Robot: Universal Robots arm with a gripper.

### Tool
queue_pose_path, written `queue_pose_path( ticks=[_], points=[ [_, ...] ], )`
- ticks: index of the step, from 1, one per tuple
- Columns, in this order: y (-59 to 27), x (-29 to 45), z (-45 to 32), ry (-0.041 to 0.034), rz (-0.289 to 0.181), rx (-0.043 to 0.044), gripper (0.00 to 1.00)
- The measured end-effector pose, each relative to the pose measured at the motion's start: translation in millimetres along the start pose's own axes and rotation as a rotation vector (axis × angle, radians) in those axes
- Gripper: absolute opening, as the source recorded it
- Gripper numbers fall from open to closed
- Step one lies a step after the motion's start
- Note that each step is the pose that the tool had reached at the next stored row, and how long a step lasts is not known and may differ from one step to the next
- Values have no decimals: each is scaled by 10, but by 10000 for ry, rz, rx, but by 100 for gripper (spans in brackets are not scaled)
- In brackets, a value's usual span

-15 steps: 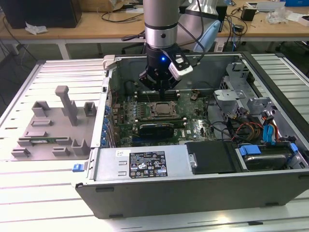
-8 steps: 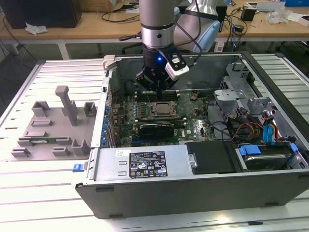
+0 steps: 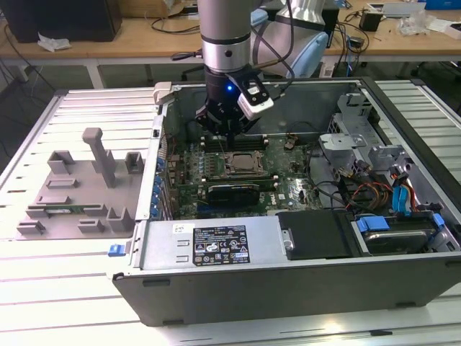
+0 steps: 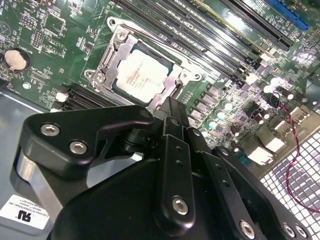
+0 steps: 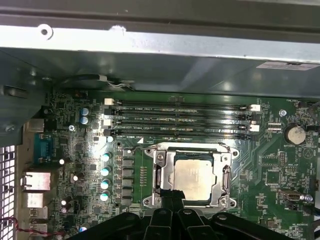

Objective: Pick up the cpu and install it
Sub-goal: 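Install the first cpu locking lever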

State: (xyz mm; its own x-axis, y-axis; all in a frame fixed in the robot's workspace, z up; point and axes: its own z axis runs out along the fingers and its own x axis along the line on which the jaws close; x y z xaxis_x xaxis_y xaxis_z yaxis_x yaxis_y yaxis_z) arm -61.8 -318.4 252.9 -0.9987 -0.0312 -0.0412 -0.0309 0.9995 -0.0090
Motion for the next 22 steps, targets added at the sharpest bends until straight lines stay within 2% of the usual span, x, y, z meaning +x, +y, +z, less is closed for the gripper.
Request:
queue_pose_path(
  ticks=[2, 8, 13, 14, 16, 17, 22],
  points=[
    [0, 1, 0, 0, 0, 0, 11],
    [-1, -1, -73, 1, 1, 5, 11],
    [-1, -1, -74, 0, 1, 4, 11],
    [-2, -1, -75, 2, 2, -27, 11],
    [-20, -1, -74, 16, 22, -538, 11],
    [-21, -1, -74, 16, 24, -568, 11],
    [-21, 11, -74, 15, 25, -572, 11]
  ],
)
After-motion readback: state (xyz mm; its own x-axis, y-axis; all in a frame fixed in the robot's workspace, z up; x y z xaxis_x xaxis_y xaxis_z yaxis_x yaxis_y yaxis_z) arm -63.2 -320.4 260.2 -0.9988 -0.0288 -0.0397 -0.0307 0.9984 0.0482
